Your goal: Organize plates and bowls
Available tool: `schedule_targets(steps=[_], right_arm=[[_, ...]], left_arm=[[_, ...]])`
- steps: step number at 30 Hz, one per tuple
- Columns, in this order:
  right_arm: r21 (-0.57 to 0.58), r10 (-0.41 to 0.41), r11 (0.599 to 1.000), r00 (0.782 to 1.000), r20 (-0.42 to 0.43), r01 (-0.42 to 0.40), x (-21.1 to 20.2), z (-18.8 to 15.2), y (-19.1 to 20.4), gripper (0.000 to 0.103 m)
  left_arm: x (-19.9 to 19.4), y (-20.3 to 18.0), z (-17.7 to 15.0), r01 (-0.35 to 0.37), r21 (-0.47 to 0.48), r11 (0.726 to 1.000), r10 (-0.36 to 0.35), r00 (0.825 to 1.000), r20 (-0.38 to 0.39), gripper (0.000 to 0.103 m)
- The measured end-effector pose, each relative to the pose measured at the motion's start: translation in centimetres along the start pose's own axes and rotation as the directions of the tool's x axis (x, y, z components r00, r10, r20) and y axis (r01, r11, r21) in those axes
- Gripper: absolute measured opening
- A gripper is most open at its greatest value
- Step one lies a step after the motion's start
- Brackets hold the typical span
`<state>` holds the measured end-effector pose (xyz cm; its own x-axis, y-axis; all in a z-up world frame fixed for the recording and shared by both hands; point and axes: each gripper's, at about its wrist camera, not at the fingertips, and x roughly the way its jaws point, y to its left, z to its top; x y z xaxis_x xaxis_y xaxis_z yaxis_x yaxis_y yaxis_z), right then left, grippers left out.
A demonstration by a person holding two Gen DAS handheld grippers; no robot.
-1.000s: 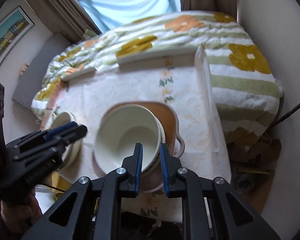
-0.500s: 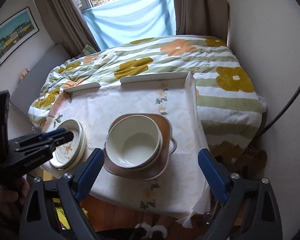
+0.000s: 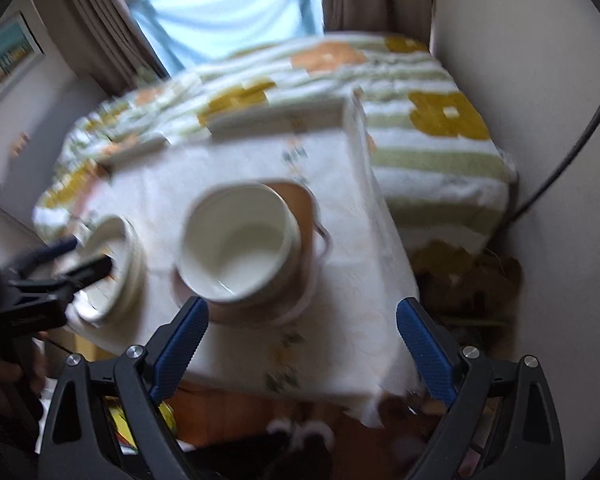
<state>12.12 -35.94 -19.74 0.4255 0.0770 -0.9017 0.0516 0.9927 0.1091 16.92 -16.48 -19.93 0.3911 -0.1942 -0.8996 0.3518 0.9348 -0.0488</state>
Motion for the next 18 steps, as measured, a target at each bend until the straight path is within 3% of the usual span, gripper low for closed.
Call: schedule_targets(steps=[3, 8, 11, 14, 18], right_arm=[[-0.059, -0.037, 0.998, 0.997, -0.069, 0.033, 1.9, 0.1, -0.1, 0.094], [-0.098, -0.023, 0.995, 0.986, -0.166, 0.006, 5.4, 1.0, -0.7, 0.093], [-0.146, -0.016, 0.989, 0.973, -0.232, -0.019, 7.2, 1.8, -0.3, 0.082], [-0.21, -0.03, 0.977, 0.959, -0.282, -0.031, 8.6, 2.2, 0.3, 0.075], [-0.285, -0.036, 0.956, 0.94, -0.34, -0.067, 10.3, 2.5, 1.0, 0.06]], left_arm=[[2.2, -0.4, 0.2, 0.025, 0.008, 1.0, -0.024, 0.996, -0.085, 0.1], [5.4, -1.1, 0.9, 0.011, 0.024, 1.0, -0.006, 0.984, -0.18, 0.1], [7.2, -1.4, 1.4, 0.039, 0.013, 0.999, -0.035, 0.971, -0.239, 0.097], [8.6, -2.1, 1.6, 0.042, 0.036, 0.998, -0.03, 0.958, -0.284, 0.084], [10.3, -2.7, 1.6, 0.075, 0.036, 0.997, -0.059, 0.945, -0.322, 0.074]])
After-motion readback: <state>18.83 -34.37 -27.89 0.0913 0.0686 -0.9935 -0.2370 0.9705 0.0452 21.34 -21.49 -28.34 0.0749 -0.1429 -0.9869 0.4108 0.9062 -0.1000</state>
